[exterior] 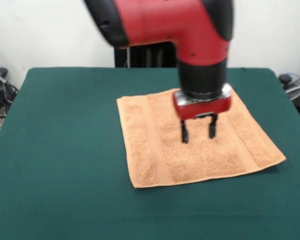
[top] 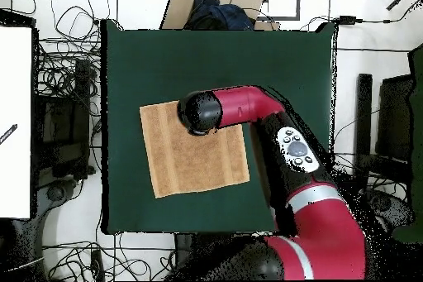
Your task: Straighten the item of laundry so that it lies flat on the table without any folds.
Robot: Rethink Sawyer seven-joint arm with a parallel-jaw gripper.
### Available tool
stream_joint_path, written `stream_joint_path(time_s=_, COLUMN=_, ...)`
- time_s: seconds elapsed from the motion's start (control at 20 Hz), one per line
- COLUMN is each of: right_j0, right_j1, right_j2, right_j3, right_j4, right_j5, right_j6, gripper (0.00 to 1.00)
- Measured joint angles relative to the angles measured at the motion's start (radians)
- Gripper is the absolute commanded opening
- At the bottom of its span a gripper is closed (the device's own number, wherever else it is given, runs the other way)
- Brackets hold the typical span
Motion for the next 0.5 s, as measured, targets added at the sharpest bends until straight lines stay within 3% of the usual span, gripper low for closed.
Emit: stream_joint_path(time_s=0.5, right_j0=0.042, right_j1=-0.061, right_j2=-0.018, right_j3=0.039, right_j4=0.026, right_j5=-0.089, right_j6=0.000, gripper=1.00)
